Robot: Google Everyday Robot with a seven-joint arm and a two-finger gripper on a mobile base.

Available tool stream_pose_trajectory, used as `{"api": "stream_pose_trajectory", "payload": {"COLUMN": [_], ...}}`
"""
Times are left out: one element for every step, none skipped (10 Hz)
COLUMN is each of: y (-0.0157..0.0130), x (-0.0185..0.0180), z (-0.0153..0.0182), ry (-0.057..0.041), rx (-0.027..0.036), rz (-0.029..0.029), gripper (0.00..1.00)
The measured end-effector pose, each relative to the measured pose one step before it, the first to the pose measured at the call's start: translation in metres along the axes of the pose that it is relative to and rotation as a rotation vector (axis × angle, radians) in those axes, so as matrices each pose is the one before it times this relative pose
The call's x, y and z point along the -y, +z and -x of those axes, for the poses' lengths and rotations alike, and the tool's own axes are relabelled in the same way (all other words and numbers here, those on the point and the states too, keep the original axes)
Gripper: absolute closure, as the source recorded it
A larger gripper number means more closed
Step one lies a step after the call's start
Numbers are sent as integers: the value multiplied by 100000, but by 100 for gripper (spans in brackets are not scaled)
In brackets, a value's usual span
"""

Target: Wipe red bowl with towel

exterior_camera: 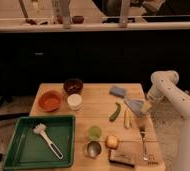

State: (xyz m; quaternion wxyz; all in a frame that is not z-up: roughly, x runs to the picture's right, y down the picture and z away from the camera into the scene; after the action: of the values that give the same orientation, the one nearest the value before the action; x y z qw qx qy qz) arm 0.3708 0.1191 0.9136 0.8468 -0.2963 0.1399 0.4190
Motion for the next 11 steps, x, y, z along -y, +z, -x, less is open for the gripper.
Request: {"api": "stream_pose_trajectory", "payload": {"y": [85, 131, 106, 177, 232, 336, 366, 149, 158, 158, 70], "x": [-178, -282, -301, -289, -292, -354, -440, -235, -203, -117, -77], "z": [208, 225, 288, 219, 254, 187, 455, 336, 246, 18, -4], "ry": [-1029, -1130, -1117, -1133, -1486, -1485, -2245, -1326, -1288, -1011, -507], "rx": [-169, -226, -254, -353, -466, -787, -813, -293, -258, -338, -143], "rz": [217, 215, 197, 59, -358, -127, -332, -126, -115, -118, -46], "gripper": [20, 20, 20, 20, 20, 20, 23, 29, 39, 51, 60]}}
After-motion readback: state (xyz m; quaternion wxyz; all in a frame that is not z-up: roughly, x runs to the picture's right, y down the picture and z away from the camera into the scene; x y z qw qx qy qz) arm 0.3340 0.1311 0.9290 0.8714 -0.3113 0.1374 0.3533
